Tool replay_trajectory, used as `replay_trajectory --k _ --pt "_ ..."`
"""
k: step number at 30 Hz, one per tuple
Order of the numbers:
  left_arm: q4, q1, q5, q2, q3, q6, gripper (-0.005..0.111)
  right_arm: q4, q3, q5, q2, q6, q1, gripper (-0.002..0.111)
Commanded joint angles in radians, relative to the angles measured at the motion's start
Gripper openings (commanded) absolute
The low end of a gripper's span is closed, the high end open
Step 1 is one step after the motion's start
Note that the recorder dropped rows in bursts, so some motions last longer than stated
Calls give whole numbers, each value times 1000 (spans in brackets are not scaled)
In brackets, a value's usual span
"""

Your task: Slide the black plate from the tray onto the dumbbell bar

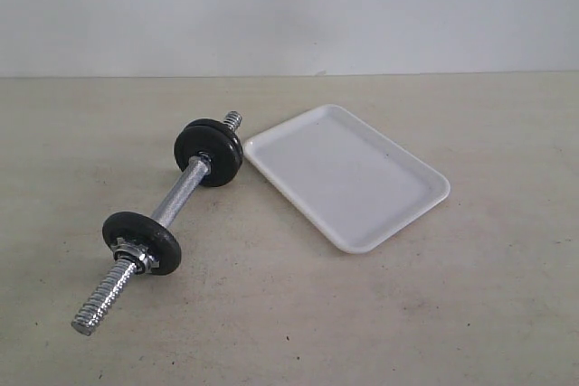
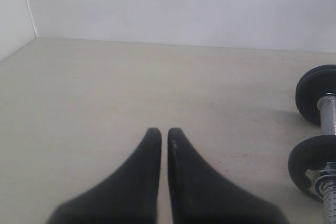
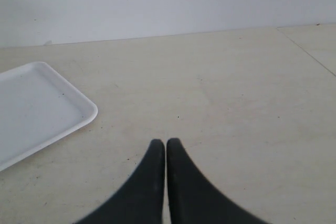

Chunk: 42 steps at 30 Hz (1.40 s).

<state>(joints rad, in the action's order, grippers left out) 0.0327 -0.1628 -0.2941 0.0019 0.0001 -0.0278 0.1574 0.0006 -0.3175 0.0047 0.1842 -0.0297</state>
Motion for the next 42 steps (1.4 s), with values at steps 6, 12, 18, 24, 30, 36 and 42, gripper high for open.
replay_trajectory --k 6,12,18,24,30,36,42 --pt "7 -2 8 -2 0 10 4 4 -1 5 -5 -3 4 0" --pt "7 -2 8 -2 0 10 4 4 -1 5 -5 -3 4 0" --pt "7 -2 8 -2 0 10 4 4 -1 5 -5 -3 4 0" --pt "5 -2 9 -2 0 10 4 4 -1 5 -5 -3 4 0" --pt "5 -2 9 -2 0 10 4 4 -1 5 -5 -3 4 0" --pt "5 -2 9 -2 0 10 4 4 -1 -15 -5 -3 4 0" --pt "5 -2 9 -2 0 10 4 4 -1 -15 -5 -3 4 0"
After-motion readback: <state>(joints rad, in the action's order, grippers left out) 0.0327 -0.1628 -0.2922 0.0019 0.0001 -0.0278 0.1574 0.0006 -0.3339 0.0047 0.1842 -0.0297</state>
